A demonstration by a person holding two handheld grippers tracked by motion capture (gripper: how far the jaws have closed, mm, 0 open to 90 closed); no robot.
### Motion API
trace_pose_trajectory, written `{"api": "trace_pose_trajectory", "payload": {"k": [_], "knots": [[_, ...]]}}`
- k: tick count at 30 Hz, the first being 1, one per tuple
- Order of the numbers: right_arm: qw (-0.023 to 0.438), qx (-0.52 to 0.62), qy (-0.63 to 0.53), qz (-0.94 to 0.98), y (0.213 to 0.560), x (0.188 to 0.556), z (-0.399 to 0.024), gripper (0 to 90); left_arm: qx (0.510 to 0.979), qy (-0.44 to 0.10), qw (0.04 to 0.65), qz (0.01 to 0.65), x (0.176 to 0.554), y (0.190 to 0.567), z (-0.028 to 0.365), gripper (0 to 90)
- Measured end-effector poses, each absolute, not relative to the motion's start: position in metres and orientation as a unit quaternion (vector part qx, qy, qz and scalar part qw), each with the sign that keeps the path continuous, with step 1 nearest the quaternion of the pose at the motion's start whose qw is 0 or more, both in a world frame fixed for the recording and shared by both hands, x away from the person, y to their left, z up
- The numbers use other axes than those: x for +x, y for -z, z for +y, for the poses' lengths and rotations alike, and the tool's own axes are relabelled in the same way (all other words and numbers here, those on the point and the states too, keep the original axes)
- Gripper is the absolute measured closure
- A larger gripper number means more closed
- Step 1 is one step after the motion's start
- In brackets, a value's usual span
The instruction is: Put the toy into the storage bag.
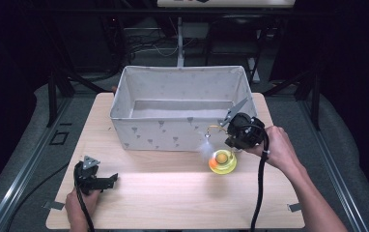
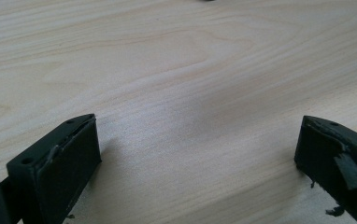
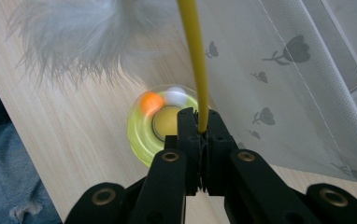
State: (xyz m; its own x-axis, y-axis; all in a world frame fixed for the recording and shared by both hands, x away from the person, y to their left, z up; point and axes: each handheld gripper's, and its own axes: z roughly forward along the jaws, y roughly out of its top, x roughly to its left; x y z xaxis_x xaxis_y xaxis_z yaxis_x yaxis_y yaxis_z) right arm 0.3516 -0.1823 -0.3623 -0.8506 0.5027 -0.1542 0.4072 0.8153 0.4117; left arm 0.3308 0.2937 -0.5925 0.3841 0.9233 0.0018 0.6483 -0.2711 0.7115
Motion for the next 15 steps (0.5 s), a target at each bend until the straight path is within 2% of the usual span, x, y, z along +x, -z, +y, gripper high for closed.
{"api": "trace_pose_trajectory", "payload": {"k": [15], "knots": [[0.13, 0.232, -0.187, 0.946, 0.341, 0.353, -0.179, 88.2, 0.768, -0.215, 0.32, 0.512, 0.331, 0.592, 0.294, 0.3]]}}
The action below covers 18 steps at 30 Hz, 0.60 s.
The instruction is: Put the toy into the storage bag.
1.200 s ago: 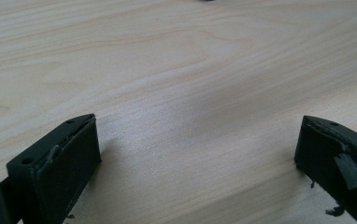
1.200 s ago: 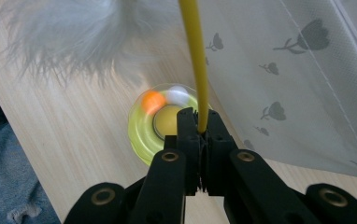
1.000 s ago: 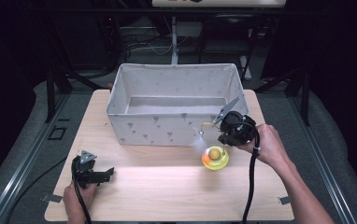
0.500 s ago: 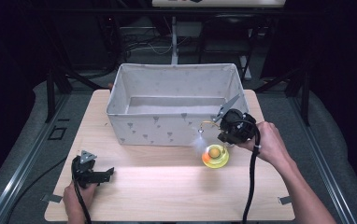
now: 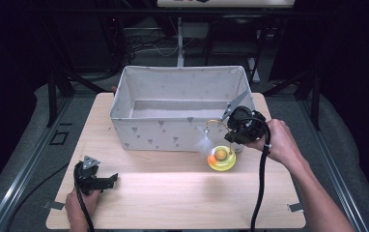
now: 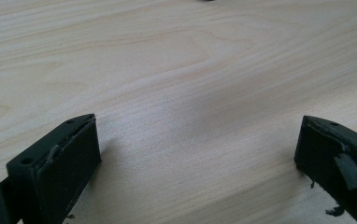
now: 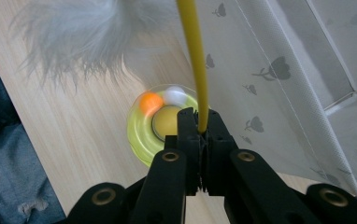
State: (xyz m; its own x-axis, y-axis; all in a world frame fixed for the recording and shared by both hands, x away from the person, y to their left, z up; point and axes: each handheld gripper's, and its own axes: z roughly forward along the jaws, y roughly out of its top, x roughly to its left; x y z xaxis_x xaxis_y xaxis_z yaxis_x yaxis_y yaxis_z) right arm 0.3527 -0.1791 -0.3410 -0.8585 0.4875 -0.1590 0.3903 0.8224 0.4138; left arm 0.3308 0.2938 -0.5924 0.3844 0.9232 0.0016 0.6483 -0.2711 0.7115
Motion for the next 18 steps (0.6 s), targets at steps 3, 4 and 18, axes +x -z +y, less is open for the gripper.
{"api": "trace_pose_trajectory", "payload": {"k": [3, 4, 18], "knots": [[0.127, 0.232, -0.188, 0.946, 0.338, 0.353, -0.181, 88.1, 0.768, -0.215, 0.32, 0.512, 0.331, 0.592, 0.294, 0.3], [0.126, 0.233, -0.191, 0.945, 0.337, 0.353, -0.181, 88.1, 0.768, -0.215, 0.32, 0.512, 0.331, 0.592, 0.294, 0.2], [0.125, 0.233, -0.209, 0.941, 0.323, 0.354, -0.182, 88.1, 0.768, -0.215, 0.32, 0.512, 0.331, 0.592, 0.294, 0.3]]}}
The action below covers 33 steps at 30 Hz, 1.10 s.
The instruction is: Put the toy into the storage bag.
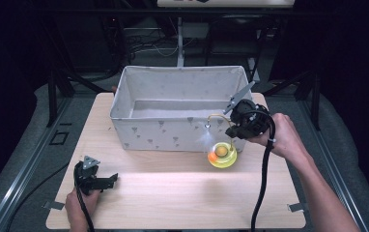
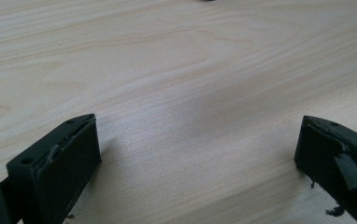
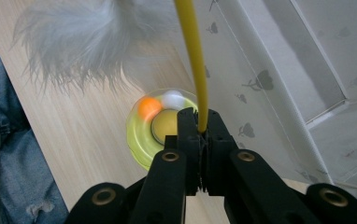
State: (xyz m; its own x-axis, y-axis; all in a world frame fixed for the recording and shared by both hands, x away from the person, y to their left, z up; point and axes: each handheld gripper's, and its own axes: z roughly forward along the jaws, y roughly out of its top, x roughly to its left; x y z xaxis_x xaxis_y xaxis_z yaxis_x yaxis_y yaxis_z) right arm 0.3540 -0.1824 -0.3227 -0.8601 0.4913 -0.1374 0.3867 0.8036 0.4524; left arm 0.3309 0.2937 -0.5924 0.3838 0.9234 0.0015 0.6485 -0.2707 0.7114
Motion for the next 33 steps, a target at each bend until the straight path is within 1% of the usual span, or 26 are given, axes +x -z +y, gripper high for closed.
{"api": "trace_pose_trajectory", "payload": {"k": [14, 33], "knots": [[0.123, 0.23, -0.221, 0.94, 0.309, 0.358, -0.179, 88.2, 0.768, -0.215, 0.32, 0.512, 0.331, 0.592, 0.294, 0.2], [0.14, 0.227, -0.226, 0.937, 0.285, 0.36, -0.177, 88.1, 0.767, -0.214, 0.32, 0.512, 0.331, 0.592, 0.294, 0.3]]}}
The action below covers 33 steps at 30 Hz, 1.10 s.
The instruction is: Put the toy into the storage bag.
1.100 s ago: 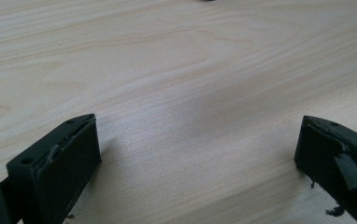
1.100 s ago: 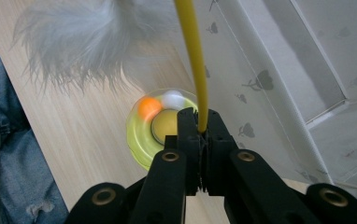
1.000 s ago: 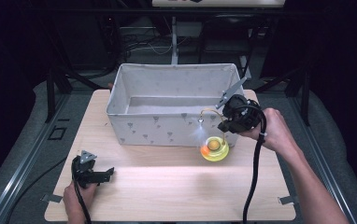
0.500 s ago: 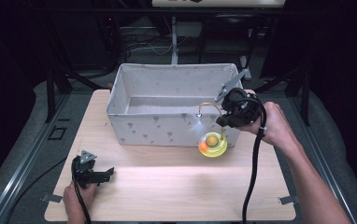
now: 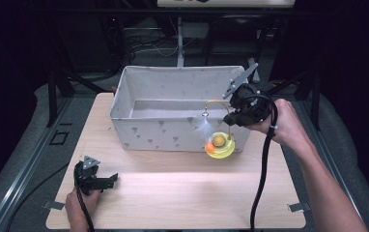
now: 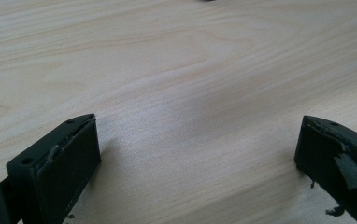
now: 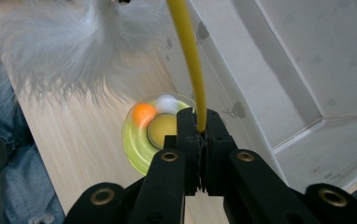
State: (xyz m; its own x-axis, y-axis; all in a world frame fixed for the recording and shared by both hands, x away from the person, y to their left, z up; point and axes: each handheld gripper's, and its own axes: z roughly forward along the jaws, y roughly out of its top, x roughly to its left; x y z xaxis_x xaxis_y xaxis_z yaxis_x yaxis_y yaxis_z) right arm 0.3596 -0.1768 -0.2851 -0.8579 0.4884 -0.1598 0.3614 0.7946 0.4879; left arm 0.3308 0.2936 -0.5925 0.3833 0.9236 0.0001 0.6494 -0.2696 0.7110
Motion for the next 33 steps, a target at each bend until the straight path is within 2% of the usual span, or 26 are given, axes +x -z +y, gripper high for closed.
{"api": "trace_pose_trajectory", "payload": {"k": [27, 33], "knots": [[0.161, 0.229, -0.242, 0.929, 0.247, 0.371, -0.171, 88.1, 0.769, -0.212, 0.319, 0.512, 0.331, 0.592, 0.294, 0.3], [0.177, 0.239, -0.245, 0.923, 0.238, 0.378, -0.17, 88.2, 0.769, -0.212, 0.319, 0.512, 0.331, 0.592, 0.294, 0.2]]}}
